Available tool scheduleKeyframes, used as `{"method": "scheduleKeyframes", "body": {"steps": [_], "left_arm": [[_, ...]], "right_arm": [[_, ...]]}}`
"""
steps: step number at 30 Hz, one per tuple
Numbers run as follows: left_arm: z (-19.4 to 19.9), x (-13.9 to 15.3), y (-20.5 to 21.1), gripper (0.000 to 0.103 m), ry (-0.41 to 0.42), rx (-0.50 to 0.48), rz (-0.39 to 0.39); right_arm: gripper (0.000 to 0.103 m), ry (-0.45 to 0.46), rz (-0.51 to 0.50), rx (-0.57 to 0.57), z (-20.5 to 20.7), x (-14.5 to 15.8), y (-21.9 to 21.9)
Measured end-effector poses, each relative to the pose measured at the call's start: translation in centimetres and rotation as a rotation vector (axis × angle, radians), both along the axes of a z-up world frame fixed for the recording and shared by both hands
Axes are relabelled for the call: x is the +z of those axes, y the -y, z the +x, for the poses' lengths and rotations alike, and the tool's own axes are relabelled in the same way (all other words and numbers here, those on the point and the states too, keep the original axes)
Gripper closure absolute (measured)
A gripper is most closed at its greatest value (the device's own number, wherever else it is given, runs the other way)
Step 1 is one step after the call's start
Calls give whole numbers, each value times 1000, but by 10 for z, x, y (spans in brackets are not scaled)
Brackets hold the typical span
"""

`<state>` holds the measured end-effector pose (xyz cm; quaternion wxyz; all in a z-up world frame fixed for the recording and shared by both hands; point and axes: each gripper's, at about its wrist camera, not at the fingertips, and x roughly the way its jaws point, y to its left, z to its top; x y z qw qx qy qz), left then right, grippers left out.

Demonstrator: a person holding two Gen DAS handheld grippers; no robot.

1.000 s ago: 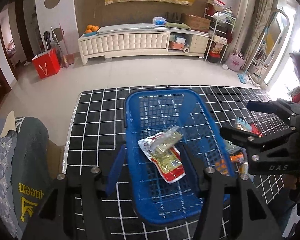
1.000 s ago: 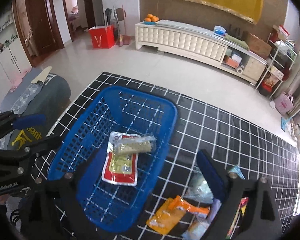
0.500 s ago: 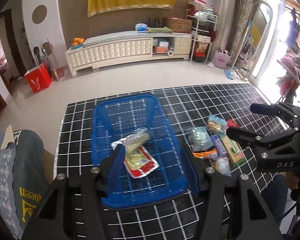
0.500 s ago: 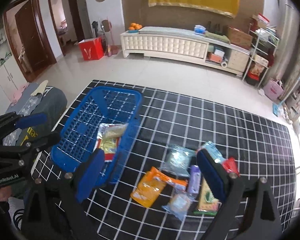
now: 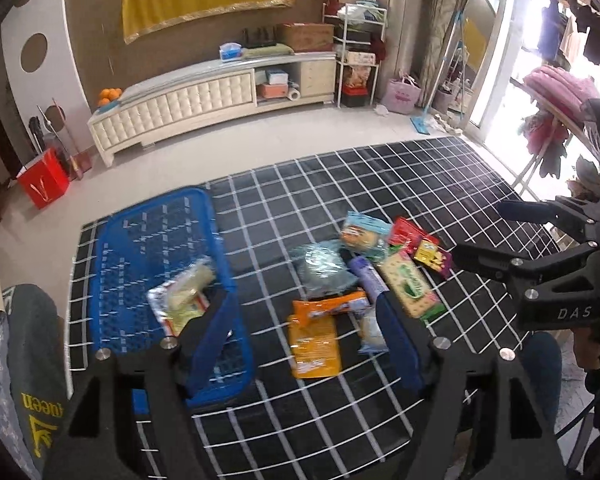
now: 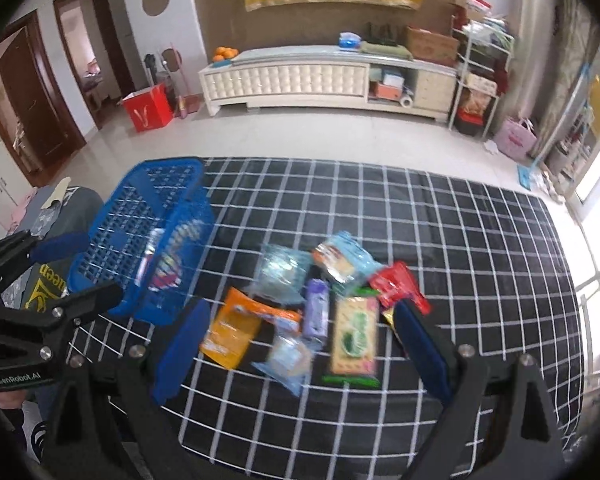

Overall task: Organize snacks
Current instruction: 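Move both tools back to the snack pile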

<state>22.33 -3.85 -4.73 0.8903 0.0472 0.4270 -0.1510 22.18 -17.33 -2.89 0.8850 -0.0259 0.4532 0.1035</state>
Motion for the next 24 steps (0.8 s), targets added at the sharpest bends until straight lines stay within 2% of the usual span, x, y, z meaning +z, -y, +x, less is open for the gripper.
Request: {"method": "scheduleKeyframes", "body": {"steps": [3,6,12,17,24], "left_arm": [[3,-12,24,32,-32,-29,-3],[7,-26,46,27,-52,-52,29],[15,-60,81,27,-122,-92,42],[22,-94,104,27,-200,-110,65],[38,-140,125,27,-295,-127,124]], "right_arm": [[8,-20,-4,-26,-2,-8,22],[8,-37,1,-48,-5,-18,41],[8,-98,16,-76,-9,-47,73],[8,-149,13,-87,-12,-78,91],[8,-199,45,-113,-7,-106,114]]}}
